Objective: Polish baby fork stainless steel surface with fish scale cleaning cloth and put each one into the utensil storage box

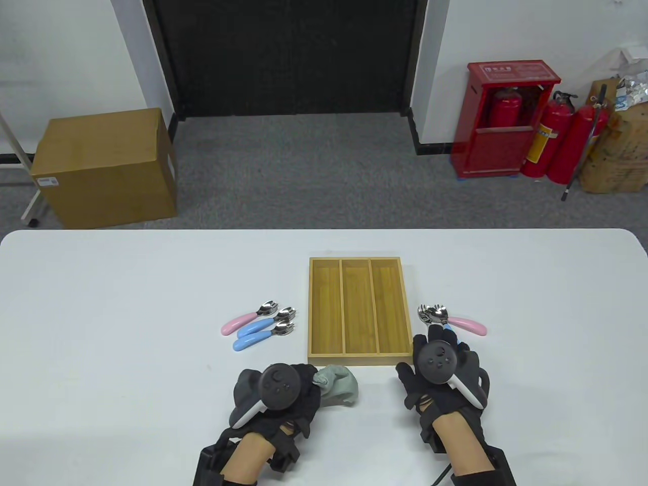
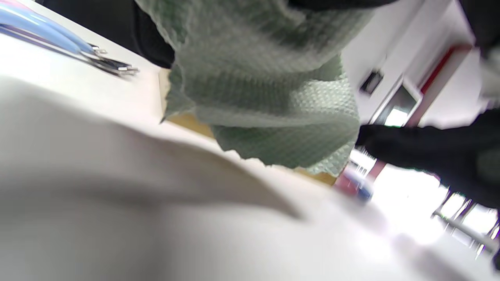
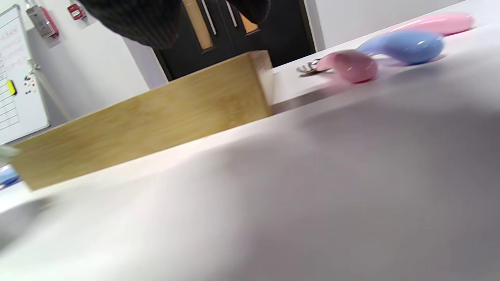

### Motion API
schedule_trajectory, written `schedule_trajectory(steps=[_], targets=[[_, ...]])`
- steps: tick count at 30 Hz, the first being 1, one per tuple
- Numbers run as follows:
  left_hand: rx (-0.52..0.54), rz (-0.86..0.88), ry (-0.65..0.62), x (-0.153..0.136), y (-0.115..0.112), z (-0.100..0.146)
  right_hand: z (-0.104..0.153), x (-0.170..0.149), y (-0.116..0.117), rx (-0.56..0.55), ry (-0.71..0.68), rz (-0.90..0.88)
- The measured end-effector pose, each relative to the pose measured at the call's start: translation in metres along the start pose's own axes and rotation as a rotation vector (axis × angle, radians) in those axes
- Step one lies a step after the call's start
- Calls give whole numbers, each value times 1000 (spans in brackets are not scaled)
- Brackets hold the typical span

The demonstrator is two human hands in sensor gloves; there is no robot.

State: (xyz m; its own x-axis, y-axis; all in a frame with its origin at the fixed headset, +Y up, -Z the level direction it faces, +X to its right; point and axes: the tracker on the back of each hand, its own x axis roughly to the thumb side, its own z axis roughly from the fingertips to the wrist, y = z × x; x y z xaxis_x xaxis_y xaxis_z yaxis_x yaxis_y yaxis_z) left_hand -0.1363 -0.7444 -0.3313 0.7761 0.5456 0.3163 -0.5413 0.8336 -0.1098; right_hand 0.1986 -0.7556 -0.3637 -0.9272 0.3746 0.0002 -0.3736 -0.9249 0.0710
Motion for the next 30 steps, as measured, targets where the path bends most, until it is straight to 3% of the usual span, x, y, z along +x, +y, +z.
schedule_trajectory(steps=[5, 9, 13, 16, 30], targets=[[116, 188, 4, -16, 21, 8, -8, -29, -18, -44, 85, -54], [159, 284, 18, -24, 29, 11, -22, -60, -35, -26, 239, -51], [156, 311, 22, -26, 31, 11, -38, -91, -46, -54, 433, -182], [157, 339, 20, -26, 31, 12, -50, -106, -41, -43, 526, -330], [112, 501, 96, -50, 32, 12, -101, -110, -24, 38, 608, -287]])
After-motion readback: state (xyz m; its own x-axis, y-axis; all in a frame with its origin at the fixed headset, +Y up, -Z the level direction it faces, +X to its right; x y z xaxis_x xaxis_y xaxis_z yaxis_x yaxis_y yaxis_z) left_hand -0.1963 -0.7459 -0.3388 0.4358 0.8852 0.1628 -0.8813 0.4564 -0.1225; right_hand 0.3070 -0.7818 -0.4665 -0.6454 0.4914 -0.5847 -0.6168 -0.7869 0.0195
